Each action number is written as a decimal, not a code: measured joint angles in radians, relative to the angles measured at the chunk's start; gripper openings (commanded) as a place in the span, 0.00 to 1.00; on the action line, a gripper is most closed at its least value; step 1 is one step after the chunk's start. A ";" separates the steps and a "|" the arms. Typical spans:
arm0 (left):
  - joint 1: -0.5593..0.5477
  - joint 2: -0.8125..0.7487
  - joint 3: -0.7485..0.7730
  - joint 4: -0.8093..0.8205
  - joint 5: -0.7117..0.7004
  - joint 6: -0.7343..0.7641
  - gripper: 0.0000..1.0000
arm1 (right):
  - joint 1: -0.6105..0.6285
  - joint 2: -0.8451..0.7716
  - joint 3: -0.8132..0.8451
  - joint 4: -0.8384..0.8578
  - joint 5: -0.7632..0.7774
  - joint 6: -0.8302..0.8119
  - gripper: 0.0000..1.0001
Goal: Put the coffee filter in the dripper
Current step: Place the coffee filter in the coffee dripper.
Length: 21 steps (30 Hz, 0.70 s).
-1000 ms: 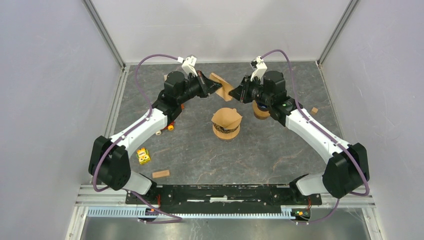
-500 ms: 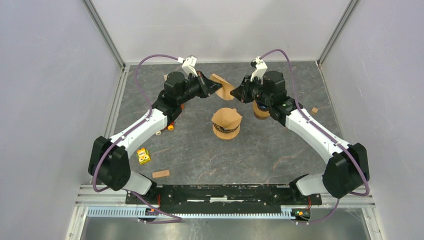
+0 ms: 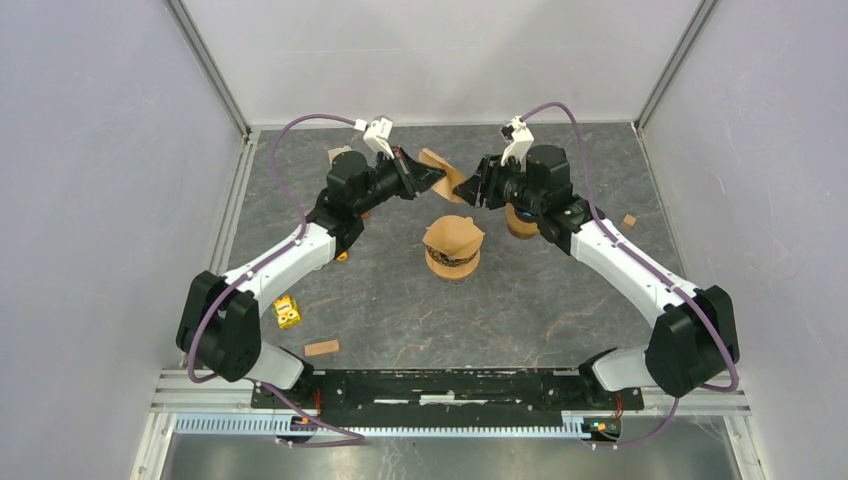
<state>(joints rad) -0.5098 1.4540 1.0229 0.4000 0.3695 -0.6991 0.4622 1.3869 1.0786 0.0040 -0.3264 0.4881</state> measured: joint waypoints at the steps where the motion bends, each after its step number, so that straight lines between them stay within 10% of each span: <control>1: 0.000 0.000 -0.003 0.005 0.001 0.000 0.02 | 0.000 0.000 -0.009 0.005 -0.009 0.010 0.53; 21: 0.015 -0.010 -0.064 0.133 0.026 -0.001 0.02 | -0.045 0.000 -0.079 0.117 -0.130 0.148 0.32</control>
<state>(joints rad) -0.4946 1.4437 0.9592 0.5331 0.3954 -0.7002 0.4168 1.3869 1.0000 0.1207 -0.4564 0.6357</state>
